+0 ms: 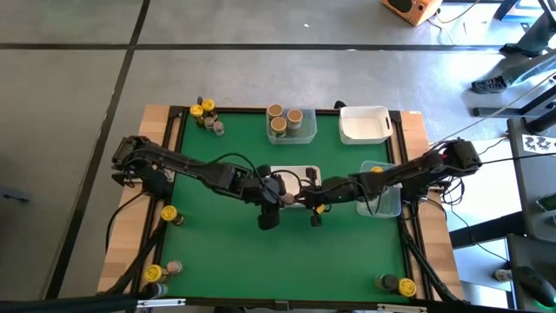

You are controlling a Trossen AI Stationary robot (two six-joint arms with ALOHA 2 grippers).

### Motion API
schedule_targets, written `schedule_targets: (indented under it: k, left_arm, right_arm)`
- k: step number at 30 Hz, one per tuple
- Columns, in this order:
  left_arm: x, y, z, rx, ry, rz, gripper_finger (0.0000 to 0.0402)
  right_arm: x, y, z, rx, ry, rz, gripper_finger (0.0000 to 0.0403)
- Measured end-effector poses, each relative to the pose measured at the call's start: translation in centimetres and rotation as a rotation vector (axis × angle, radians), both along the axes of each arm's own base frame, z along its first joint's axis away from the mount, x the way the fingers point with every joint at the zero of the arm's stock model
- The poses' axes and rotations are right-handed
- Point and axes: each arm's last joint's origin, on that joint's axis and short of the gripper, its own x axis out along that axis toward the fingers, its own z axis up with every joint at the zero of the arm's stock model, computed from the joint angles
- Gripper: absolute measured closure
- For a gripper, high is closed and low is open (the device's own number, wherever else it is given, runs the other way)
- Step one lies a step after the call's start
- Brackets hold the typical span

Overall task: Sort spices by type
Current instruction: Put the brown seasoning bottle into the bottom white bin

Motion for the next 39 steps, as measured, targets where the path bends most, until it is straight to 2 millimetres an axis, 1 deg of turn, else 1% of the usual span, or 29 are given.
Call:
schedule_targets:
  k: [5,8,13,18,39]
  left_arm:
    - [-0.1,1.1,-0.6,0.027,0.030,0.037,0.0220]
    - [0.2,1.8,-0.6,0.037,0.025,0.054,0.0220]
    - [0.6,3.0,-1.1,0.058,0.038,0.071,0.0220]
    - [1.0,4.2,-2.3,0.074,0.081,0.099,0.0220]
    - [1.3,4.4,-2.3,0.082,0.061,0.084,0.0219]
  right_arm:
    - [-1.0,-0.5,1.2,-0.053,0.010,-0.104,0.0388]
    - [-1.8,-0.9,1.6,-0.090,0.038,-0.175,0.0388]
    - [-2.1,-1.1,1.6,-0.110,0.064,-0.226,0.0388]
    - [-2.4,-1.3,1.2,-0.137,0.103,-0.258,0.0388]
    - [-2.5,-1.3,1.1,-0.142,0.121,-0.257,0.0388]
